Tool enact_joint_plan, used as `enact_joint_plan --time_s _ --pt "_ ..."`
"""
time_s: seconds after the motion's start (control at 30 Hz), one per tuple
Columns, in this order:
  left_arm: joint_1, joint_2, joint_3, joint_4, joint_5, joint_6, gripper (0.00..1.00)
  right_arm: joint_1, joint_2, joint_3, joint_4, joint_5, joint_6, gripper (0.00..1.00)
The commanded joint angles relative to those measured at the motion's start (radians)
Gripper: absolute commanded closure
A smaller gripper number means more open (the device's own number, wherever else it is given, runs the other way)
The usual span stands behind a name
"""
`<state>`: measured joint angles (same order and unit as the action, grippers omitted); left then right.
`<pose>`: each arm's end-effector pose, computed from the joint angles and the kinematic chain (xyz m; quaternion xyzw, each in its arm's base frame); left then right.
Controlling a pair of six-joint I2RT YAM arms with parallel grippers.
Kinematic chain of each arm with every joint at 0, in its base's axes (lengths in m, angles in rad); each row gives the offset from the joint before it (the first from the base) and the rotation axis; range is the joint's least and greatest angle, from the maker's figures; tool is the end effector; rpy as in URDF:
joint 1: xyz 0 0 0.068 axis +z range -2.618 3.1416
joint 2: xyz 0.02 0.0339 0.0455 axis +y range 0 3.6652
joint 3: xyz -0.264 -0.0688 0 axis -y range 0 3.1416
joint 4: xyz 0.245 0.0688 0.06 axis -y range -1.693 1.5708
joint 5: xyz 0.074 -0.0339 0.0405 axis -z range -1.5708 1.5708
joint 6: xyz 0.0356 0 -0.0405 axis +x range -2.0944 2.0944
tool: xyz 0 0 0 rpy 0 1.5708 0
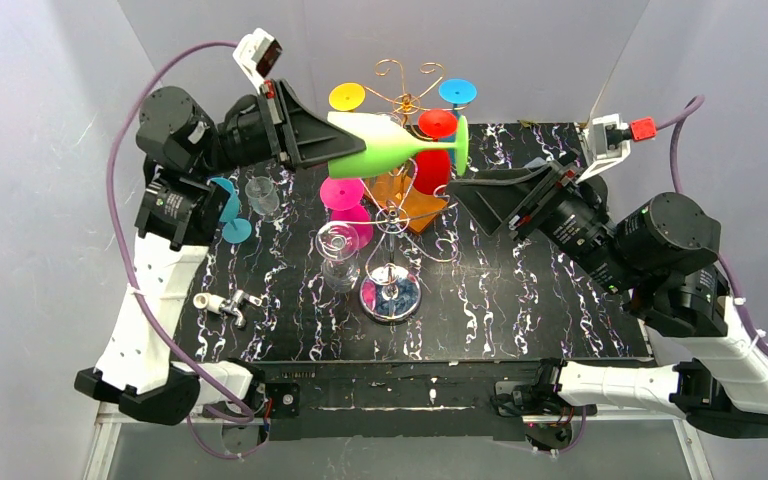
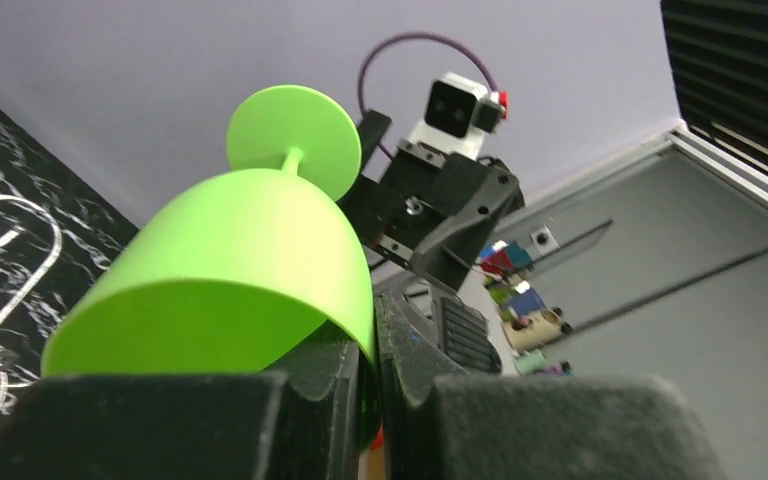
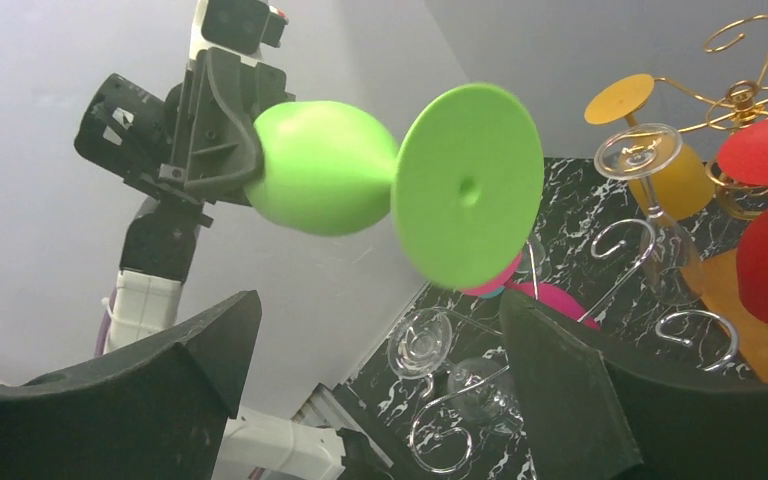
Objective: Take the wine glass off the wine glass rack
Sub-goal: Place the wine glass at the center of the board.
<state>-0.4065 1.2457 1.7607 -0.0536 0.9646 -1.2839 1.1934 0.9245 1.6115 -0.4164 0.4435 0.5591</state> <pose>0.1756 -0.1074 0.5785 0.1587 0.5899 -0.7255 0.3170 0.0565 0.1010 0.5544 -0.0178 0.6156 0.5114 0.5993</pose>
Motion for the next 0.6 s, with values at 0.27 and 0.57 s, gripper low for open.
enact_joint_plan --time_s 0.27,0.57 --pt "0.146 0.120 0.414 -0.691 -0.449 0.521 1.00 0.002 0.011 -0.001 -0.037 0.067 -0.091 0.02" --pt "0.171 0.144 0.472 -0.985 -1.051 0.794 1.00 0.002 0.055 -0.013 -0.096 0.114 -0.149 0.02"
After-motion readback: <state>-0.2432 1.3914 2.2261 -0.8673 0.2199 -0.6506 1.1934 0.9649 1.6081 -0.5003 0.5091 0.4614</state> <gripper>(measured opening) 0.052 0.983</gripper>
